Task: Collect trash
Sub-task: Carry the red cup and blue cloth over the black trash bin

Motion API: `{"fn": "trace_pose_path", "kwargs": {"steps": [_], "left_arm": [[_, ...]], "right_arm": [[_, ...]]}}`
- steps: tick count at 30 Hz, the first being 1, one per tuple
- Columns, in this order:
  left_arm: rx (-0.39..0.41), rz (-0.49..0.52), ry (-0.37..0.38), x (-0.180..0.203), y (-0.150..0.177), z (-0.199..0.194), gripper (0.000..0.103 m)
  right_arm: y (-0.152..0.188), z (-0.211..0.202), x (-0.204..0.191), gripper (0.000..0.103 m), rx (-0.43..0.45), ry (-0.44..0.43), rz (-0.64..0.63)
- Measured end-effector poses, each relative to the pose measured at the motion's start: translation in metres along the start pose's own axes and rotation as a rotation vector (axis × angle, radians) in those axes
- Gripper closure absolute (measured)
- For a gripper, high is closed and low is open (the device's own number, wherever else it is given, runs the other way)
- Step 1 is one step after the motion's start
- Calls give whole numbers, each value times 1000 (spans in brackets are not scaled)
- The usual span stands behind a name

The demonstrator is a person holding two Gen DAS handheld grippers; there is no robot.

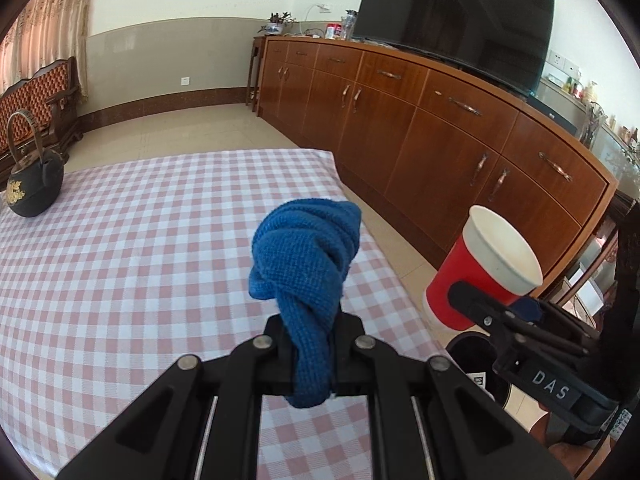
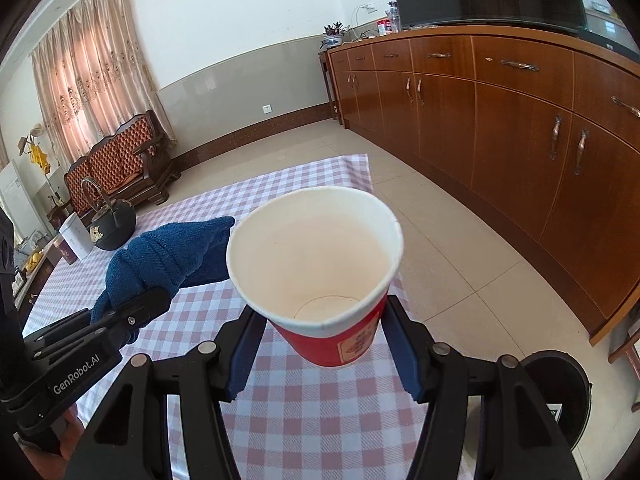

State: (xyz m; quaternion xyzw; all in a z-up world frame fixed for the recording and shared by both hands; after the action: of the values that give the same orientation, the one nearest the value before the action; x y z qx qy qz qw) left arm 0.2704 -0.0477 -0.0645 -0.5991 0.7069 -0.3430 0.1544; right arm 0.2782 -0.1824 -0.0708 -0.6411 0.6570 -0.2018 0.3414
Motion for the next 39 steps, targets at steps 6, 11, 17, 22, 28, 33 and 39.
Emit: {"fn": "trace_pose_path", "kwargs": {"steps": [6,11,17,22,28,33,39], "left_arm": [[-13,74,74,51,2,6,92],[-31,134,137,94,6,12,92],[-65,201,203,148,16,24,92],[-100,246,243,182,29,32,92],[-144,285,273,216,47,47,92],[-187,313,282,238,63,63,92],[-244,337,273,258,82,89,92]], "right_arm": [[10,-36,45,42,28,61,56],[20,-62,85,42,47,115,111],[39,-89,137,42,57,179,181],[54,-107,179,42,59,225,245],[75,-122,224,42,53,270,314],[92,-124,257,42,28,290,370],[106,-115,294,42,-16,295,435]]}}
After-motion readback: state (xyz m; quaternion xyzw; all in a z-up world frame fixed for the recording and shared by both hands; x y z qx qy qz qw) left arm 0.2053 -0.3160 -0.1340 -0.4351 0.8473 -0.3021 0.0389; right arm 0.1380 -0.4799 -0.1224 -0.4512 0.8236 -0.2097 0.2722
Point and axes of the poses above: each gripper's, at about its wrist camera, not at the fingertips, and z roughly the way its jaws point, x to its right, y to its underside, the point moved 6 cm from there along z, roughly the way its jaws point, and after that the axes turned 5 degrees about -x, right-handed, at the moved point
